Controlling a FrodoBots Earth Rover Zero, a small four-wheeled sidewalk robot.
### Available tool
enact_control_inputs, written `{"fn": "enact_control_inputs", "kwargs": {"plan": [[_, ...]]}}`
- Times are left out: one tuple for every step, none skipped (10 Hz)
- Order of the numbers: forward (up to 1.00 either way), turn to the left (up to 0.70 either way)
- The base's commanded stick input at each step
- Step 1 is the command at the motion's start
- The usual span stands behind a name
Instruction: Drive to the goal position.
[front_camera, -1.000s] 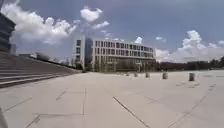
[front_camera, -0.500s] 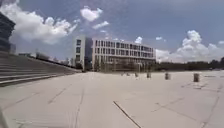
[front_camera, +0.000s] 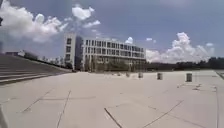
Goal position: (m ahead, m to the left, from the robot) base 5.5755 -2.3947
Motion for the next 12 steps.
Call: {"fn": "enact_control_inputs", "kwargs": {"plan": [[0.7,-0.12],[0.7,0.0],[0.7,0.0],[0.7,0.0],[0.7,0.0],[0.7,0.0],[0.7,0.0],[0.7,0.0],[0.7,0.0],[0.7,0.0],[0.7,0.0],[0.7,0.0]]}}
